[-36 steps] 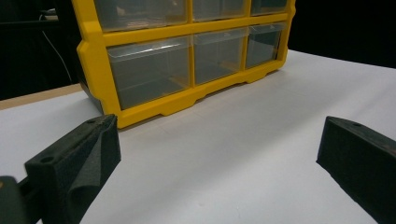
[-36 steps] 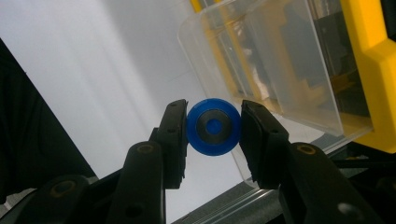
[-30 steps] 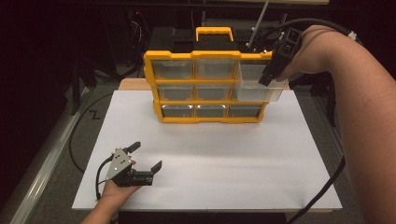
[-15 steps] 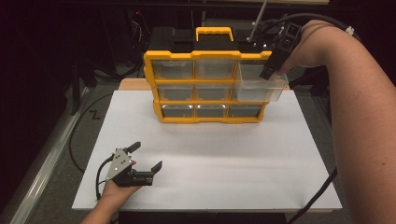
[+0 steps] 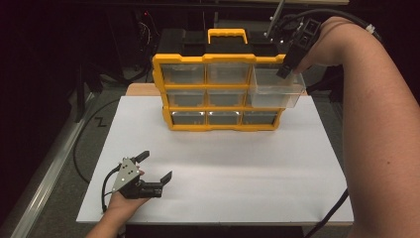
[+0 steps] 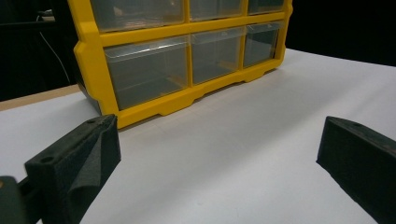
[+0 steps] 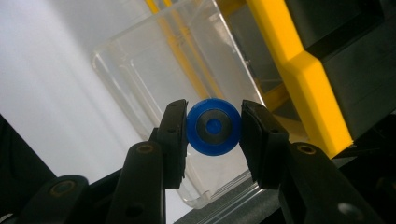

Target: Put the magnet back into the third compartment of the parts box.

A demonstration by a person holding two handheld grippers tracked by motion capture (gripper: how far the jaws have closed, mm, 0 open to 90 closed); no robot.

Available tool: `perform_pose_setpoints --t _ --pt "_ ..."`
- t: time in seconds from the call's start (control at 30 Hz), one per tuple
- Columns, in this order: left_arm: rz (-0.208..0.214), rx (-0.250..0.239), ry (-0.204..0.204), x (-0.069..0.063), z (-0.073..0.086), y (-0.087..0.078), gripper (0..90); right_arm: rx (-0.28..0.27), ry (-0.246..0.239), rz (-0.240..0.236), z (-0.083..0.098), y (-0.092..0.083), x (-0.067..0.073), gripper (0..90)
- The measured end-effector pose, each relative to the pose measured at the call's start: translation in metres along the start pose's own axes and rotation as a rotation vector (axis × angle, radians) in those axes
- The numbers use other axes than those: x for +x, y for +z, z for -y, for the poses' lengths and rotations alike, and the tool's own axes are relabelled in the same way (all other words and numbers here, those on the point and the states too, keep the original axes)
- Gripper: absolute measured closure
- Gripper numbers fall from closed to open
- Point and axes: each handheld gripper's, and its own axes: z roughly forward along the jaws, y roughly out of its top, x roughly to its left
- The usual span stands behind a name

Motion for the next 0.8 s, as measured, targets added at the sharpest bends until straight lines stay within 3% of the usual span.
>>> perform_pose_setpoints --t 0.8 --pt "0.002 -0.001 0.004 0.000 0.000 0.000 0.2 0.008 -0.004 0.018 -0.015 0.014 0.001 65.0"
